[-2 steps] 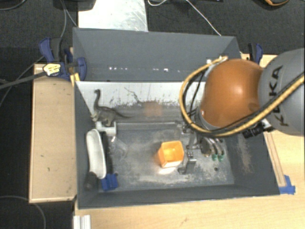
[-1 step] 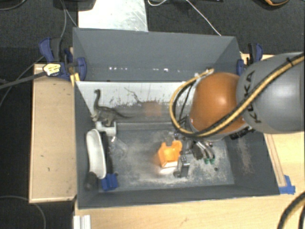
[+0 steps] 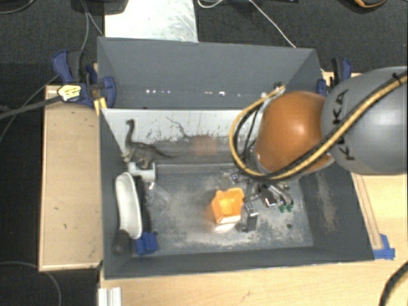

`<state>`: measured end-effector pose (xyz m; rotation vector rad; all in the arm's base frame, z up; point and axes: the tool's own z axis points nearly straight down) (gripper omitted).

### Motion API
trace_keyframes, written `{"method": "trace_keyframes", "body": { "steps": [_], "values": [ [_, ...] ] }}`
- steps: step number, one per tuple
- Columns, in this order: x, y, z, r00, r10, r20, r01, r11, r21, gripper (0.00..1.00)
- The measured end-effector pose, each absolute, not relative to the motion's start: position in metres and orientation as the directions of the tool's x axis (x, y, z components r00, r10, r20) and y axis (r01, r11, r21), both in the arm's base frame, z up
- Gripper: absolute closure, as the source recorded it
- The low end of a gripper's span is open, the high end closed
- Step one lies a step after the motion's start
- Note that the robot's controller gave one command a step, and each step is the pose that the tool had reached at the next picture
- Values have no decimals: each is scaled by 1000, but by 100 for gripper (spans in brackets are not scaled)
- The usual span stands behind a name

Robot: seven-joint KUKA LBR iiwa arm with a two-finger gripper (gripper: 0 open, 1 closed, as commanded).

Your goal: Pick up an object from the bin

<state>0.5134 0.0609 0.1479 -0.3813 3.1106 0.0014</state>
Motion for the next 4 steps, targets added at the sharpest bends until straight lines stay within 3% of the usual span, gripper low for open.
{"method": "trace_keyframes", "body": {
  "steps": [1, 2, 3, 4],
  "values": [
    [500, 73, 88, -997, -70, -40, -70, 998, 4, 0],
    [497, 59, 95, -999, -40, -22, -40, 999, 6, 0],
    [497, 52, 72, -995, -87, -39, -87, 996, 5, 100],
    [497, 52, 72, -996, -84, -39, -85, 996, 5, 100]
  ]
}}
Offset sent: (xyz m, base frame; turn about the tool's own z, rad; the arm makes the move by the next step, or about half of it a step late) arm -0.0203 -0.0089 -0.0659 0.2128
